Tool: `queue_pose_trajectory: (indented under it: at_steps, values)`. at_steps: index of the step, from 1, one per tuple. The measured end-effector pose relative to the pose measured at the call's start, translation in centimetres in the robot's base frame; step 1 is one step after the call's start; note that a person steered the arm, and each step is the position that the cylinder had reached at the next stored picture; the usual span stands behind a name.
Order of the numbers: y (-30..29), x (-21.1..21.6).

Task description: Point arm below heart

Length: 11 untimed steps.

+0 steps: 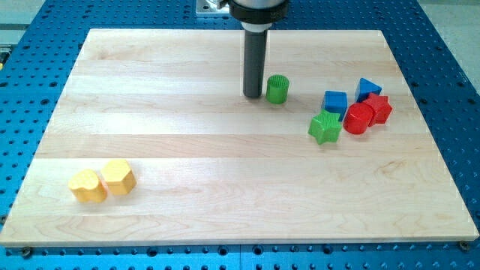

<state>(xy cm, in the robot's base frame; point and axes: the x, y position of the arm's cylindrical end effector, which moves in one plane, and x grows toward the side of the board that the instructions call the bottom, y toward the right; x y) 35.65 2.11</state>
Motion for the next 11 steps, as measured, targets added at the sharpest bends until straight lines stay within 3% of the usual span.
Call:
queue_pose_trajectory:
  at_steps: [1,2,3,4,5,6,7,8,9,10,11]
  values:
    - [1.9,-0.7]
    - [6.4,4.0]
    - [7.8,5.2]
    - [3.3,7.8]
    - [0.8,15.9]
    - [-6.9,21.1]
    - [-16.2,21.4]
    - [-21.4,22.7]
    - [-21.5,25.0]
    - [-22.0,24.7]
    - [-21.8,21.3]
